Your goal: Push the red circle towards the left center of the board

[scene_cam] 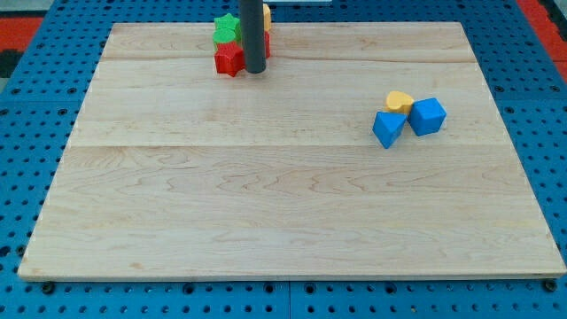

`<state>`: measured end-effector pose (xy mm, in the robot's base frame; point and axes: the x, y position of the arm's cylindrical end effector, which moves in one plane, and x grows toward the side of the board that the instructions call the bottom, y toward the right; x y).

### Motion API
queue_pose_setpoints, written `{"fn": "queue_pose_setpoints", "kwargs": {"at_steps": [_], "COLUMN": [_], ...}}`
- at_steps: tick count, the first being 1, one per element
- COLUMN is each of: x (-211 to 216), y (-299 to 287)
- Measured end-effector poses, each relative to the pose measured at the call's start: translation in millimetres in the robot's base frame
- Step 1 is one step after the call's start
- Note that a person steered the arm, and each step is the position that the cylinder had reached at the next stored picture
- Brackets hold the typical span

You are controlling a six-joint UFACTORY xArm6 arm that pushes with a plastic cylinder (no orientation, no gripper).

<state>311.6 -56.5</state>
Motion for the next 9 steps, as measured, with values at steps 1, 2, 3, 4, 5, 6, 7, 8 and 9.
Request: {"fn": "queue_pose_setpoints", "kwargs": {"at_steps": [1,2,3,4,5,6,7,8,9], "x": [72.0,71.2,33.0,-91.1,-119.3,-120.4,-119.0,-118.4,-81.5], "y": [-26.0,-103.9,-193.7,-197.1,-178.4,-171.5,-116.7,-23.4,35.9]}}
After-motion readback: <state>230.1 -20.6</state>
